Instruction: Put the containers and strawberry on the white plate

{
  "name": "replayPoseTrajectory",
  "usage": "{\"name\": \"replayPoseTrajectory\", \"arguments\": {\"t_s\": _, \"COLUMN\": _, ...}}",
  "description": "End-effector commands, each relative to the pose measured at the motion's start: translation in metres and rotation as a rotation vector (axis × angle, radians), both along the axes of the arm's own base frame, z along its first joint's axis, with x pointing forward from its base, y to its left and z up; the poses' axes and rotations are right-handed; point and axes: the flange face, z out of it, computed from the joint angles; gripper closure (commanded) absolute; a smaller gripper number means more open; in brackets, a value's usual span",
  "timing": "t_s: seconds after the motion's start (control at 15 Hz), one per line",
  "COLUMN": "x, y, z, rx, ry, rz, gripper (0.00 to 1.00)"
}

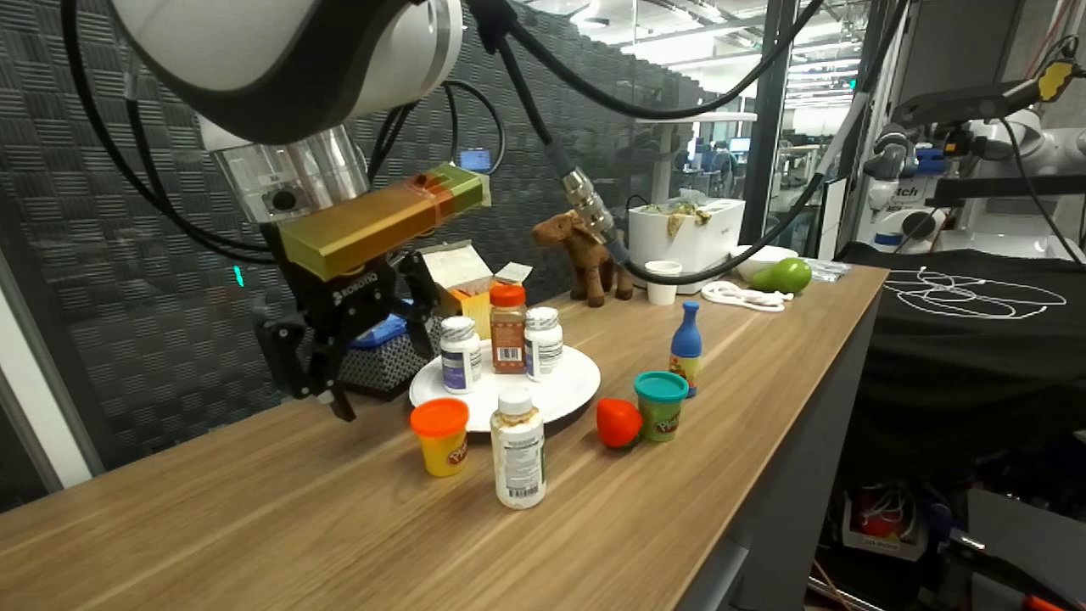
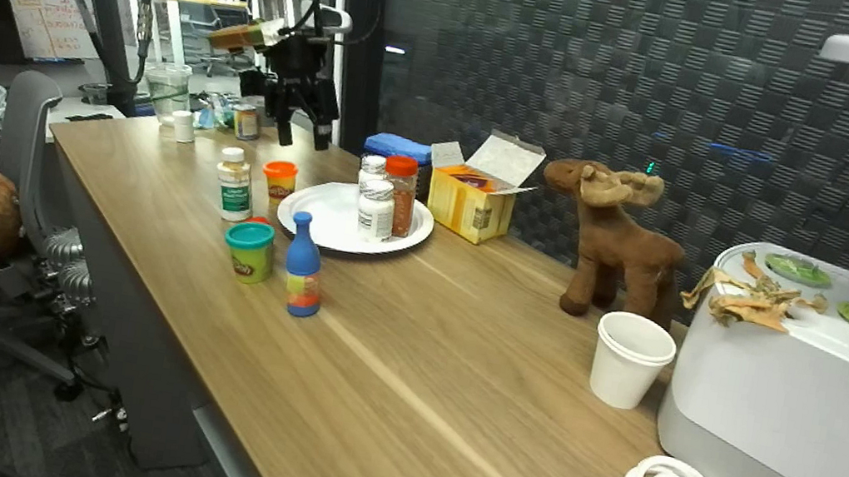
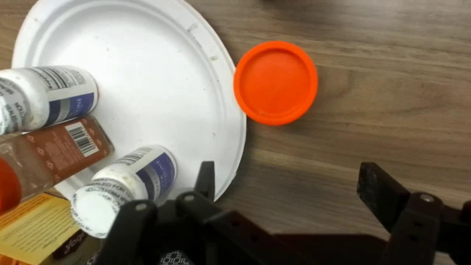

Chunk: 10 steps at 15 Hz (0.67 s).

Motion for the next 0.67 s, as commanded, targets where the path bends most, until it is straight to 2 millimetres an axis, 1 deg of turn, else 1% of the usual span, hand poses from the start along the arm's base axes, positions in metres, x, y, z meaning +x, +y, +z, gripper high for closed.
{"name": "replayPoseTrajectory", "arguments": {"t_s": 0.0, "x": -0.008, "y": 0.002, "z": 0.011, "rx": 0.055, "ry": 0.017, "rz": -0.029, "gripper": 0.0}}
{"name": "replayPoseTrajectory", "arguments": {"t_s": 0.2, "x": -0.012, "y": 0.001, "z": 0.01, "rx": 0.068, "ry": 0.04, "rz": -0.057, "gripper": 0.0}}
{"name": "replayPoseTrajectory", "arguments": {"t_s": 0.6, "x": -0.014, "y": -0.019, "z": -0.004, "rx": 0.049, "ry": 0.082, "rz": -0.106, "gripper": 0.0}}
